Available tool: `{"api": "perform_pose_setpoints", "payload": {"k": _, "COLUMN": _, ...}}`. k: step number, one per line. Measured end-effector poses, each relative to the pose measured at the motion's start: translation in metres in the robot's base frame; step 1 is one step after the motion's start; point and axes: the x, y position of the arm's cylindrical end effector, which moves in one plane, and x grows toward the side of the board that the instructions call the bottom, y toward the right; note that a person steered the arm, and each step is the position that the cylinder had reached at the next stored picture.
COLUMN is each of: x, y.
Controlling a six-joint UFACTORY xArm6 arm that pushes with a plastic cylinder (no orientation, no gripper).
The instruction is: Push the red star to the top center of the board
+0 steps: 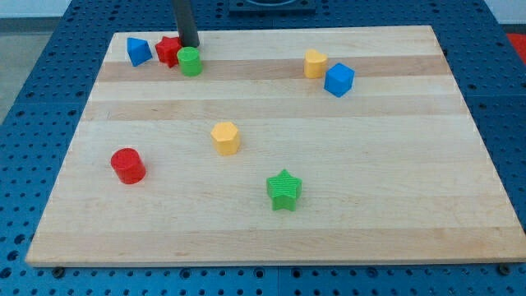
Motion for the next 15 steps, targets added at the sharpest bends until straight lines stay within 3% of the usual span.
{"api": "perform_pose_setpoints", "payload": {"k": 1, "x": 0.039, "y": 0.001}}
{"api": "perform_pose_setpoints", "payload": {"k": 2, "x": 0.029, "y": 0.025}}
{"api": "perform_pose_setpoints", "payload": {"k": 4, "x": -0.052, "y": 0.068}}
{"api": "perform_pose_setpoints", "payload": {"k": 5, "x": -0.052, "y": 0.048}}
{"api": "perform_pose_setpoints", "payload": {"k": 6, "x": -0.040, "y": 0.011}}
{"api": "perform_pose_setpoints", "payload": {"k": 9, "x": 0.079, "y": -0.012}}
{"api": "perform_pose_setpoints", "payload": {"k": 10, "x": 0.092, "y": -0.061}}
{"api": "perform_pose_setpoints", "payload": {"k": 11, "x": 0.072, "y": -0.115}}
{"api": "perform_pose_setpoints", "payload": {"k": 12, "x": 0.045, "y": -0.109}}
{"api": "perform_pose_setpoints", "payload": {"k": 15, "x": 0.000, "y": 0.019}}
